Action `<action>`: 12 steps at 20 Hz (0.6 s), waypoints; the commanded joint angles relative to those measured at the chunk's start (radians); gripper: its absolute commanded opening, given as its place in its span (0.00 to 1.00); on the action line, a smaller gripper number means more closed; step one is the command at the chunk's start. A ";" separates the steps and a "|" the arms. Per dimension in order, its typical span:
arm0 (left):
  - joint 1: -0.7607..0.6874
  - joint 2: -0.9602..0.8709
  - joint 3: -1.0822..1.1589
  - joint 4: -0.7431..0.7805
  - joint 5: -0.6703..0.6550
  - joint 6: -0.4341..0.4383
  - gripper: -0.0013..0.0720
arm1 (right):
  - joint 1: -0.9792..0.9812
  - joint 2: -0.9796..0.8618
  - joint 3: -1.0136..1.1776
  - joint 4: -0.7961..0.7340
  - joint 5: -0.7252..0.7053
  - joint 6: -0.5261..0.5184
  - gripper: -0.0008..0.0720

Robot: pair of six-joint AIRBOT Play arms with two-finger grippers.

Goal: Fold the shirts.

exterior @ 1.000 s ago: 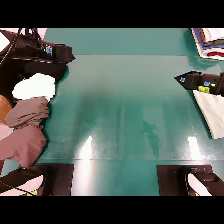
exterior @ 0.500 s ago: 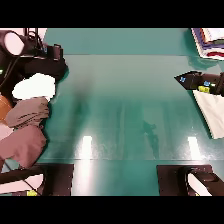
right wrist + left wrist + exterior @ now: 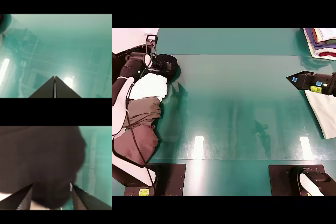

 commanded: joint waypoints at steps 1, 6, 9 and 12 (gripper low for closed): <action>0.014 -0.085 0.042 0.006 0.076 -0.003 0.76 | 0.000 0.000 0.000 0.001 0.004 0.000 0.04; 0.014 -0.092 0.067 0.006 0.085 -0.004 0.09 | 0.000 0.000 0.000 0.008 0.003 0.001 0.04; 0.014 -0.068 0.150 0.006 -0.045 -0.004 0.05 | 0.000 0.001 0.001 0.008 0.001 0.001 0.04; 0.013 0.026 0.284 0.005 -0.189 -0.004 0.04 | 0.000 0.001 0.035 0.008 -0.010 0.000 0.04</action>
